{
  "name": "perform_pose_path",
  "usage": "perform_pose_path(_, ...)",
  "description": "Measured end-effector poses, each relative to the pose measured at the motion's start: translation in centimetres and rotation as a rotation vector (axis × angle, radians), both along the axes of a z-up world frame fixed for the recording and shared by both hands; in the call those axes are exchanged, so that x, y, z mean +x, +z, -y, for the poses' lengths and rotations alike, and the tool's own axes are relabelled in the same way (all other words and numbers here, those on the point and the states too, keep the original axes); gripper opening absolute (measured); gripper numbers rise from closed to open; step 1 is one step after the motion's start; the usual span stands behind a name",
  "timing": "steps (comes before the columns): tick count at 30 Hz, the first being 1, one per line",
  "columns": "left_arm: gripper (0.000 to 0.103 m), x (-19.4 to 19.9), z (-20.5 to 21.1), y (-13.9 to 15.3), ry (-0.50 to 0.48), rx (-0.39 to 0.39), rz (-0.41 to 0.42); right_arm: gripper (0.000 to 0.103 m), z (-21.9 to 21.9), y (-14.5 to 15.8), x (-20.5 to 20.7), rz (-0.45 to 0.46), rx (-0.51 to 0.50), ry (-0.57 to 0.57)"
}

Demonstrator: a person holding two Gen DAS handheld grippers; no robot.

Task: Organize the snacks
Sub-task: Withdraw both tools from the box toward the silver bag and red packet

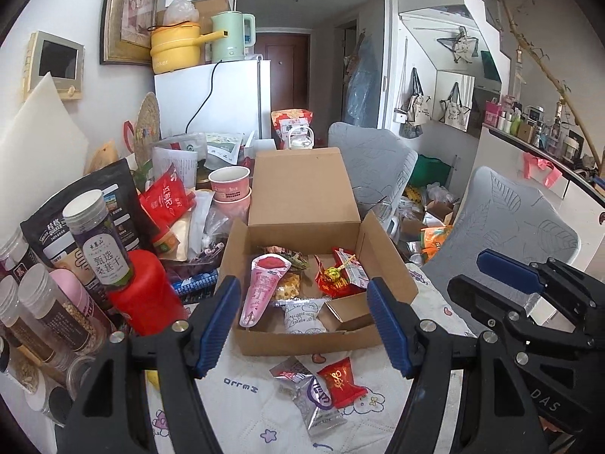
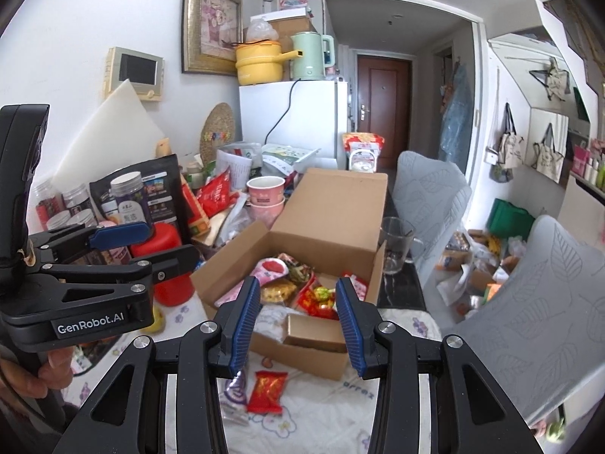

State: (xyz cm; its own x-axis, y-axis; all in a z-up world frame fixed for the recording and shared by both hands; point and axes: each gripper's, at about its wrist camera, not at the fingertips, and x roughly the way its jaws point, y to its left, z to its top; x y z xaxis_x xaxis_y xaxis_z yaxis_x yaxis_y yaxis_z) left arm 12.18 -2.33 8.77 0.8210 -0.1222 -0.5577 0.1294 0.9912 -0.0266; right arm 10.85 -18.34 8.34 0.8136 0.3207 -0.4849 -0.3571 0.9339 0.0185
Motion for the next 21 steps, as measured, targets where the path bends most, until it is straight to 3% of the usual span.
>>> perform_pose_path(6,0.069,-2.1,-0.2,-0.8,-0.024,-0.029,-0.026,0.041,-0.5,-1.0,-2.0,-0.014,0.01,0.01)
perform_pose_path(10,0.069,-3.4,0.0,-1.7,-0.039,-0.009,-0.038,0.041,-0.6,-1.9,-3.4,-0.02,0.02,0.014)
perform_pose_path(21,0.069,-5.9,-0.3,-5.7,-0.057,-0.011,-0.13,0.042,-0.7,-5.6,-6.2,-0.072,0.02,0.022)
